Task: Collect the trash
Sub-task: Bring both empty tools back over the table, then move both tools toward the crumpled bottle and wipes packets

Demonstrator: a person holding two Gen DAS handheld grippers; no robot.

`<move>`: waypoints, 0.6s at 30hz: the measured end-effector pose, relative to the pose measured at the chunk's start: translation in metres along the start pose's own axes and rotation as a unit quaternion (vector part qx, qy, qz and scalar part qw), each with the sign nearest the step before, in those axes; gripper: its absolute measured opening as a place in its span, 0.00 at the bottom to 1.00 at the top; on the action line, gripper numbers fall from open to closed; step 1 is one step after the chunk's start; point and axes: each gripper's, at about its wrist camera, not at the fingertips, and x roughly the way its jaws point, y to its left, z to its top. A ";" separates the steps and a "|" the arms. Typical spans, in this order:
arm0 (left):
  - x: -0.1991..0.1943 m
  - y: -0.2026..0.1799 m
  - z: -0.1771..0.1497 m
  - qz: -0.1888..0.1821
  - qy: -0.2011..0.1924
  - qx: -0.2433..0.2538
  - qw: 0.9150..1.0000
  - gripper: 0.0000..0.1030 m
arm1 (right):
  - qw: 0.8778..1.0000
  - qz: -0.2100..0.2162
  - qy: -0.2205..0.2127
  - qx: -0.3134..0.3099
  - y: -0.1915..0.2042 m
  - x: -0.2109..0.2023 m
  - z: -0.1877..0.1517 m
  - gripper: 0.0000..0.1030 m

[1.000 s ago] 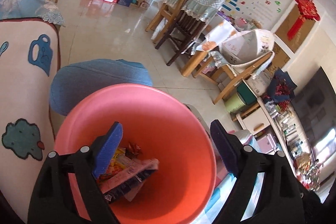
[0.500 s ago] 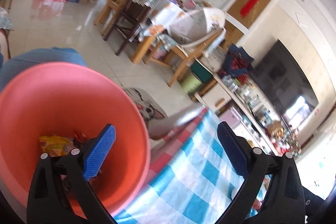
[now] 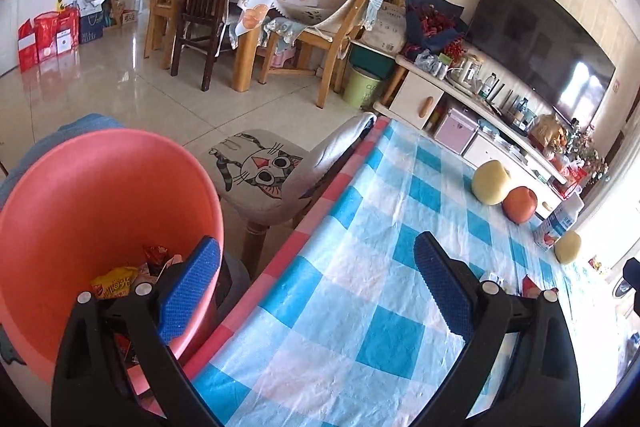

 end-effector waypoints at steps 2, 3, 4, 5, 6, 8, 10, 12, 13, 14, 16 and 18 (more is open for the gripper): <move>0.000 -0.006 0.000 -0.008 -0.006 0.007 1.000 0.95 | 1.000 -0.004 -0.001 -0.003 -0.005 -0.001 -0.003 0.92; 0.001 -0.008 0.000 -0.009 -0.005 0.012 1.000 0.95 | 1.000 -0.004 -0.003 -0.003 -0.007 -0.003 -0.003 0.92; 0.002 -0.011 0.000 -0.009 -0.002 0.016 1.000 0.95 | 1.000 -0.005 -0.006 -0.004 -0.009 -0.005 -0.004 0.92; 0.004 -0.014 0.000 -0.011 0.003 0.022 1.000 0.95 | 1.000 -0.007 -0.011 -0.004 -0.012 -0.008 -0.004 0.92; 0.005 -0.017 0.000 -0.014 0.006 0.026 1.000 0.95 | 1.000 -0.007 -0.014 -0.005 -0.014 -0.010 -0.005 0.92; 0.005 -0.024 -0.002 -0.026 0.005 0.036 0.999 0.95 | 1.000 -0.013 -0.022 -0.007 -0.018 -0.014 -0.005 0.92; 0.004 -0.031 -0.004 -0.029 0.000 0.049 0.998 0.95 | 0.999 -0.018 -0.029 -0.008 -0.022 -0.018 -0.006 0.94; 0.004 -0.037 -0.006 -0.035 0.001 0.057 0.998 0.95 | 0.999 -0.021 -0.033 -0.007 -0.028 -0.021 -0.007 0.95; 0.004 -0.040 -0.007 -0.038 0.000 0.058 0.998 0.95 | 0.999 -0.022 -0.033 -0.006 -0.031 -0.021 -0.008 0.95; 0.003 -0.042 -0.008 -0.043 -0.001 0.059 0.997 0.95 | 0.999 -0.023 -0.033 -0.006 -0.034 -0.022 -0.009 0.95; 0.002 -0.047 -0.009 -0.048 -0.006 0.063 0.997 0.95 | 0.999 -0.028 -0.032 -0.005 -0.039 -0.023 -0.011 0.95; 0.001 -0.052 -0.010 -0.052 -0.009 0.069 0.996 0.95 | 0.999 -0.037 -0.027 -0.005 -0.046 -0.023 -0.013 0.95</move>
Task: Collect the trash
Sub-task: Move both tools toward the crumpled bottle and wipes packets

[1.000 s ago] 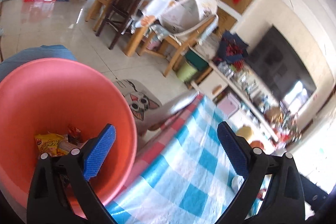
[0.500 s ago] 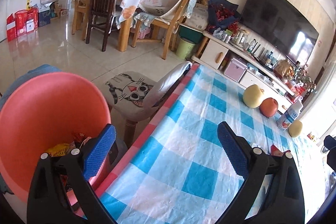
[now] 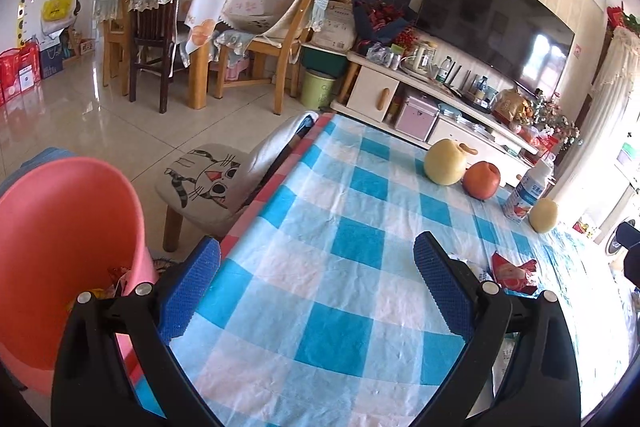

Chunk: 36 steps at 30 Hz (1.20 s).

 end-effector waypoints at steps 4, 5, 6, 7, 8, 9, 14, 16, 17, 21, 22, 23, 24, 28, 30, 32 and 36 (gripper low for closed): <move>0.000 -0.012 -0.001 -0.012 -0.006 0.011 1.000 0.95 | 1.000 -0.014 0.017 0.010 -0.018 0.002 -0.006 0.95; -0.001 -0.016 -0.002 -0.016 -0.008 0.017 1.000 0.95 | 1.000 -0.016 0.020 0.014 -0.023 0.002 -0.007 0.95; -0.001 -0.021 -0.003 -0.018 -0.009 0.024 1.000 0.95 | 0.999 -0.020 0.022 0.016 -0.027 0.002 -0.008 0.95; -0.001 -0.025 -0.004 -0.019 -0.010 0.031 0.999 0.95 | 0.999 -0.025 0.023 0.019 -0.032 0.001 -0.010 0.95; -0.002 -0.029 -0.005 -0.022 -0.011 0.040 0.999 0.95 | 0.999 -0.029 0.025 0.020 -0.036 0.000 -0.011 0.95; -0.002 -0.033 -0.006 -0.025 -0.012 0.046 0.999 0.95 | 0.999 -0.034 0.026 0.020 -0.040 -0.001 -0.013 0.95; 0.003 -0.056 -0.013 -0.037 -0.002 0.078 0.996 0.95 | 0.998 -0.044 0.039 0.023 -0.058 -0.002 -0.020 0.95; 0.004 -0.066 -0.016 -0.031 0.002 0.092 0.995 0.95 | 0.998 -0.044 0.046 0.027 -0.067 -0.003 -0.022 0.95; 0.006 -0.071 -0.018 -0.032 0.008 0.098 0.995 0.95 | 0.997 -0.045 0.049 0.030 -0.072 -0.003 -0.024 0.95; 0.013 -0.090 -0.025 -0.033 0.032 0.122 0.991 0.95 | 0.996 -0.045 0.059 0.050 -0.094 -0.005 -0.028 0.95; 0.015 -0.095 -0.028 -0.035 0.037 0.129 0.990 0.95 | 0.995 -0.045 0.061 0.057 -0.102 -0.005 -0.029 0.95; 0.016 -0.101 -0.030 -0.037 0.042 0.136 0.989 0.95 | 0.995 -0.045 0.063 0.064 -0.108 -0.006 -0.030 0.95; 0.017 -0.106 -0.032 -0.043 0.045 0.142 0.988 0.95 | 0.994 -0.047 0.064 0.072 -0.115 -0.006 -0.031 0.95; 0.019 -0.130 -0.043 -0.072 0.061 0.166 0.982 0.95 | 0.990 -0.053 0.077 0.109 -0.145 -0.003 -0.035 0.95; 0.022 -0.143 -0.050 -0.083 0.073 0.181 0.977 0.95 | 0.987 -0.054 0.085 0.128 -0.157 0.000 -0.037 0.95; 0.030 -0.152 -0.056 -0.083 0.088 0.189 0.974 0.95 | 0.982 -0.050 0.101 0.152 -0.169 0.006 -0.042 0.95; 0.049 -0.157 -0.060 -0.076 0.126 0.177 0.973 0.95 | 0.972 -0.042 0.134 0.187 -0.185 0.021 -0.050 0.95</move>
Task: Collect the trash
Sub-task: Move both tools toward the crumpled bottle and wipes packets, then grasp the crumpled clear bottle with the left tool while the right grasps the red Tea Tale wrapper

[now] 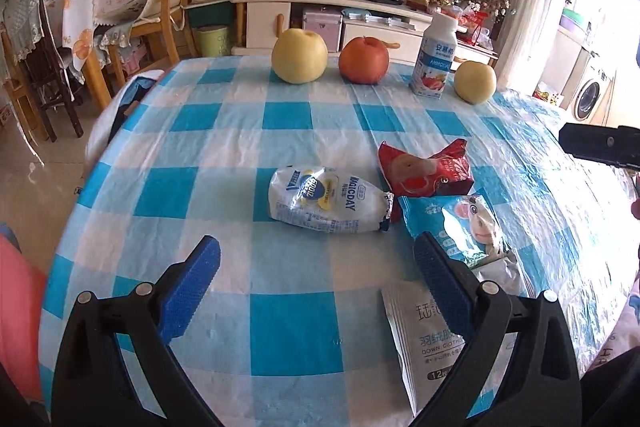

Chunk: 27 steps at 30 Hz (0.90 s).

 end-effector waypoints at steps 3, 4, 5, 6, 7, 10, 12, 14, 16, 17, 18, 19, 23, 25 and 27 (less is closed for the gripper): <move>0.012 0.006 0.003 -0.001 0.017 -0.032 0.999 0.95 | 1.000 -0.001 0.006 0.006 -0.003 0.010 0.003 0.95; 0.016 0.009 0.004 -0.004 0.024 -0.044 0.999 0.95 | 1.000 0.000 0.006 0.008 -0.004 0.013 0.005 0.95; 0.021 0.011 0.006 -0.007 0.030 -0.059 0.998 0.95 | 1.000 0.002 0.007 0.014 -0.006 0.018 0.008 0.95; 0.024 0.012 0.007 -0.010 0.032 -0.072 0.997 0.95 | 1.000 0.005 0.008 0.022 -0.007 0.022 0.010 0.95; 0.026 0.012 0.009 -0.014 0.033 -0.083 0.996 0.95 | 0.999 0.009 0.011 0.034 -0.010 0.027 0.012 0.95; 0.032 0.007 0.016 -0.020 0.028 -0.096 0.995 0.95 | 0.996 0.038 0.028 0.078 -0.020 0.044 0.015 0.95; 0.039 0.003 0.020 -0.025 0.032 -0.098 0.994 0.95 | 0.993 0.059 0.040 0.093 -0.020 0.052 0.015 0.94; 0.045 0.000 0.023 -0.028 0.037 -0.101 0.994 0.95 | 0.992 0.070 0.047 0.093 -0.015 0.058 0.015 0.92; 0.050 -0.002 0.026 -0.032 0.040 -0.105 0.993 0.94 | 0.992 0.071 0.053 0.088 -0.011 0.064 0.015 0.80; 0.052 -0.003 0.028 -0.033 0.041 -0.105 0.993 0.94 | 0.992 0.071 0.057 0.087 -0.009 0.066 0.016 0.76; 0.054 -0.004 0.030 -0.031 0.042 -0.104 0.993 0.94 | 0.992 0.071 0.059 0.085 -0.008 0.069 0.016 0.76; 0.057 -0.004 0.032 -0.029 0.042 -0.103 0.993 0.94 | 0.993 0.066 0.061 0.081 -0.007 0.072 0.017 0.76; 0.070 -0.004 0.039 -0.009 0.055 -0.096 0.994 0.94 | 0.993 0.060 0.067 0.077 -0.008 0.081 0.020 0.76; 0.076 -0.002 0.039 0.008 0.067 -0.090 0.994 0.94 | 0.993 0.059 0.072 0.074 -0.007 0.086 0.020 0.76; 0.081 0.002 0.038 0.021 0.079 -0.088 0.993 0.94 | 0.993 0.051 0.078 0.065 -0.005 0.091 0.020 0.76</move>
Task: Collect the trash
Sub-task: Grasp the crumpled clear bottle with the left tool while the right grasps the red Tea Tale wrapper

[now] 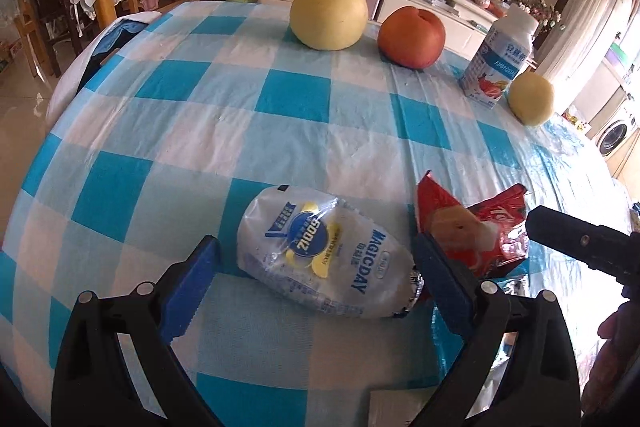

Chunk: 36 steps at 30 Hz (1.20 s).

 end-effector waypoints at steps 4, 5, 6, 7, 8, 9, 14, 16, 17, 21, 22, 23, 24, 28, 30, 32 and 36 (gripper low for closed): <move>-0.003 0.010 0.001 0.026 0.004 0.010 1.000 0.94 | 0.998 -0.035 -0.002 -0.044 0.007 0.005 0.001 0.76; -0.005 0.013 0.001 0.035 0.003 0.015 0.999 0.94 | 0.998 -0.039 -0.002 -0.054 0.009 0.006 0.001 0.77; -0.006 0.017 0.002 0.044 0.002 0.020 0.999 0.94 | 0.998 -0.038 -0.001 -0.059 0.010 0.007 0.000 0.78; -0.007 0.020 0.002 0.052 0.001 0.024 0.998 0.94 | 0.998 -0.034 0.003 -0.057 0.010 0.009 0.000 0.80; -0.008 0.023 0.003 0.061 0.002 0.027 0.998 0.94 | 0.998 -0.028 0.006 -0.055 0.011 0.010 -0.001 0.81; -0.010 0.027 0.004 0.068 0.004 0.027 0.997 0.94 | 0.998 -0.020 0.011 -0.055 0.012 0.013 -0.002 0.82; -0.013 0.045 0.004 0.057 0.011 0.001 0.998 0.94 | 0.996 -0.033 0.025 -0.082 0.028 0.028 -0.007 0.89; -0.008 0.044 0.003 0.052 0.017 -0.006 0.998 0.94 | 0.994 -0.046 0.024 -0.096 0.035 0.033 -0.009 0.90; -0.005 0.044 0.003 0.048 0.018 -0.013 0.999 0.94 | 0.993 -0.052 0.022 -0.105 0.038 0.036 -0.010 0.90; -0.001 0.037 0.003 0.056 0.011 -0.004 0.998 0.94 | 0.989 -0.077 0.015 -0.128 0.048 0.044 -0.010 0.91; 0.000 0.036 0.003 0.059 0.009 0.000 0.998 0.94 | 0.988 -0.081 0.012 -0.131 0.049 0.045 -0.010 0.92; 0.001 0.034 0.002 0.063 0.006 0.004 0.998 0.94 | 0.987 -0.083 0.010 -0.135 0.049 0.046 -0.009 0.92; 0.001 0.033 0.002 0.067 0.004 0.009 0.998 0.94 | 0.987 -0.086 0.007 -0.136 0.049 0.047 -0.009 0.92; 0.002 0.028 -0.001 0.077 -0.006 0.025 0.997 0.88 | 0.987 -0.086 -0.002 -0.136 0.048 0.049 -0.005 0.92; 0.000 0.026 -0.001 0.084 -0.015 0.032 0.996 0.83 | 0.987 -0.085 -0.003 -0.133 0.049 0.048 -0.005 0.90; -0.001 0.026 -0.003 0.081 -0.020 0.029 0.996 0.82 | 0.987 -0.081 -0.005 -0.136 0.050 0.047 -0.004 0.79; -0.002 0.024 -0.005 0.075 -0.025 0.035 0.996 0.82 | 0.988 -0.073 -0.001 -0.137 0.054 0.047 -0.002 0.68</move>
